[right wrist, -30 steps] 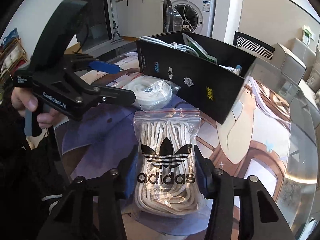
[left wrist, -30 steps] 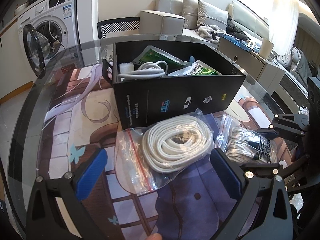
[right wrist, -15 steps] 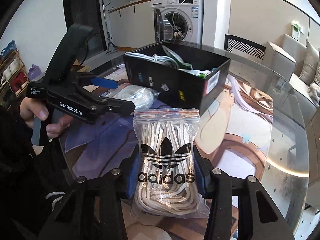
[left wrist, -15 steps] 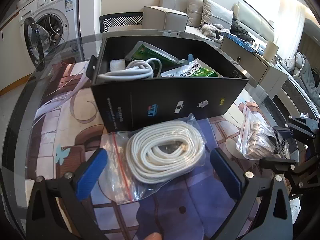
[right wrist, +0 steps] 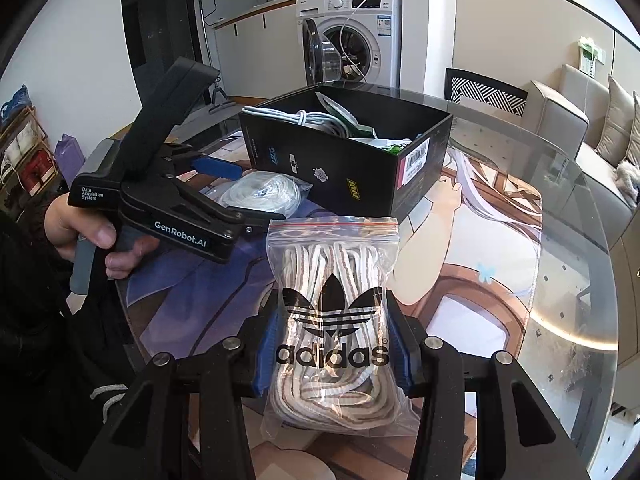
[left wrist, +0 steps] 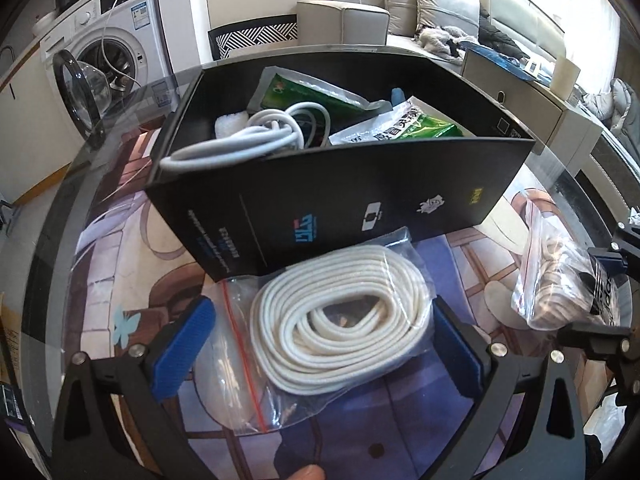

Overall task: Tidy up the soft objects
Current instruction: 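Grasp the clear bag of white rope with the left gripper while the right gripper holds the Adidas bag, then carry both bags over the black box and open the right gripper to drop the Adidas bag, then lower the rope bag into the box and open the left gripper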

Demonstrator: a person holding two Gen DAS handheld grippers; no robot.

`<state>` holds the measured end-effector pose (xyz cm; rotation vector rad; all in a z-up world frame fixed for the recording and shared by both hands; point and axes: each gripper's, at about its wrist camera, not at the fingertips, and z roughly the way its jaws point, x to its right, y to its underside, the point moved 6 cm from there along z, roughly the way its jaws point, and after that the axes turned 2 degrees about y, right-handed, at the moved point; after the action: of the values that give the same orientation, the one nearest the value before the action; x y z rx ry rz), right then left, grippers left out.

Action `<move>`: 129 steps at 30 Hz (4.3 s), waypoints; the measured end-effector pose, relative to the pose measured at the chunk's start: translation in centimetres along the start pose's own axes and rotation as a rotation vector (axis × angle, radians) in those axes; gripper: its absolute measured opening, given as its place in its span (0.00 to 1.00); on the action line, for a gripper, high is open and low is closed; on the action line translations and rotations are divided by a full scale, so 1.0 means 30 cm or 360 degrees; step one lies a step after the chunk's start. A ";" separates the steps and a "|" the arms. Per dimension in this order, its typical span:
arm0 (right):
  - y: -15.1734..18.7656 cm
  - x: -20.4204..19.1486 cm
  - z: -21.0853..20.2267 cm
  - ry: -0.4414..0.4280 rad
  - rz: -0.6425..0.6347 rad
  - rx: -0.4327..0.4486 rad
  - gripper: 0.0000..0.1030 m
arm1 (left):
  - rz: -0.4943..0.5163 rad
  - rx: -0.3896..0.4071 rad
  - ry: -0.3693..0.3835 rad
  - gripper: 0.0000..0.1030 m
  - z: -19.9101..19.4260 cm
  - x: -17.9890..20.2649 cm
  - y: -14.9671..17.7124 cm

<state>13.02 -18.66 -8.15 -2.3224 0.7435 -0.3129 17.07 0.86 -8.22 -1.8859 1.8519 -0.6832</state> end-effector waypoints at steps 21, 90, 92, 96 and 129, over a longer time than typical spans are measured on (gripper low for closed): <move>-0.020 0.011 -0.024 0.0031 0.0029 0.0067 0.46 | 0.0115 0.0103 0.0081 0.59 -0.066 0.025 0.030; -0.466 0.104 0.198 0.0197 0.0354 -0.0081 0.45 | 0.0111 0.0338 0.0005 0.54 -0.150 -0.126 -0.330; -0.468 0.107 0.209 0.0168 0.0359 -0.0092 0.45 | 0.0112 0.0337 0.0007 0.54 -0.143 -0.124 -0.335; -0.473 0.121 0.238 0.0151 0.0375 -0.0118 0.46 | 0.0122 0.0334 0.0002 0.54 -0.135 -0.125 -0.342; -0.374 0.072 0.007 0.0238 0.0123 0.0086 0.85 | 0.0204 0.0276 0.0046 0.67 -0.098 -0.060 -0.301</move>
<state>19.63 -12.93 -0.80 -2.2311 0.8844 -0.4700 22.50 3.11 -0.55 -1.6421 1.8482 -0.8033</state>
